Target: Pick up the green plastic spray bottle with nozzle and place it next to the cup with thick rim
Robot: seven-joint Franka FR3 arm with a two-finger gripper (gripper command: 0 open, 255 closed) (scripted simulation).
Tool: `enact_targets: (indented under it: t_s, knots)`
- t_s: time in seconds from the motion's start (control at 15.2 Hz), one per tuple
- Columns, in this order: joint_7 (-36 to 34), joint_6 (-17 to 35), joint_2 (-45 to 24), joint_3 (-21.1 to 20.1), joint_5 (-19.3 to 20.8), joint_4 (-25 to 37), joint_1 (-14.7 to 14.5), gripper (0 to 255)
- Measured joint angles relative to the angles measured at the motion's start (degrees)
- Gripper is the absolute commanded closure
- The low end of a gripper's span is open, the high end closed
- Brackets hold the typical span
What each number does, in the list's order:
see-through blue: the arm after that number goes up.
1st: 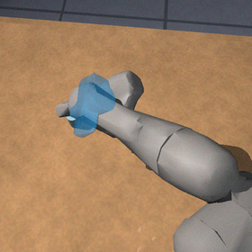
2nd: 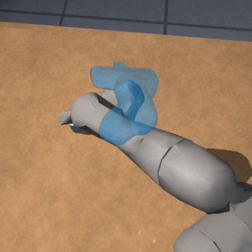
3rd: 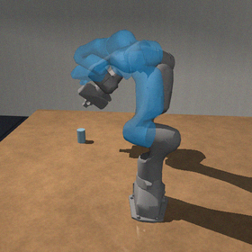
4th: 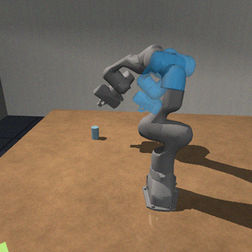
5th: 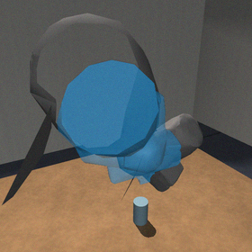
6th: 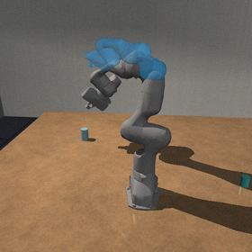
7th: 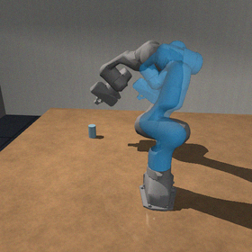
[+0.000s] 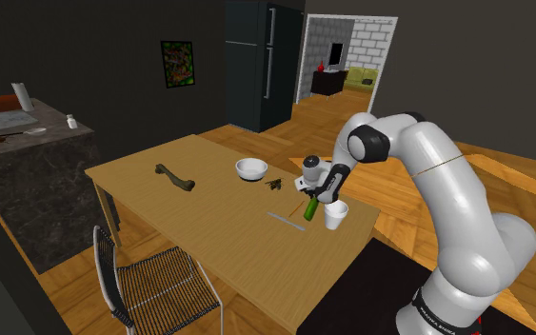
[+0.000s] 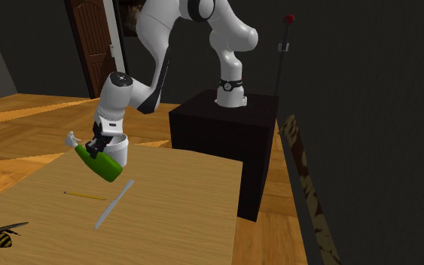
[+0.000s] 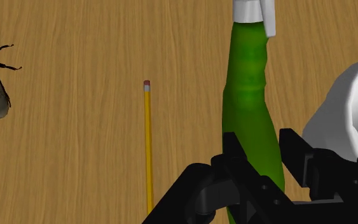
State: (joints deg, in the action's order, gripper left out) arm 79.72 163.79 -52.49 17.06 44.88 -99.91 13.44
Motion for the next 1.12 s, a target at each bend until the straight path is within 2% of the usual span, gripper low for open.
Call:
enact_targets:
  t_s: [0.2, 0.26, 0.66, 0.92, 1.12]
  knots:
    - [0.0, 0.0, 0.0, 0.0, 0.0, 0.0, 0.0, 255]
    - [0.0, 0.1, 0.0, 0.0, 0.0, -0.1, 0.0, 0]
    - [0.0, 0.0, -0.2, -0.1, 0.0, 0.0, 0.0, 0]
    - [-0.5, -1.4, 5.6, 0.1, 0.5, -5.2, -2.0, 0]
    - [-0.4, -2.0, 7.3, 0.0, 0.5, -6.4, -2.4, 0]
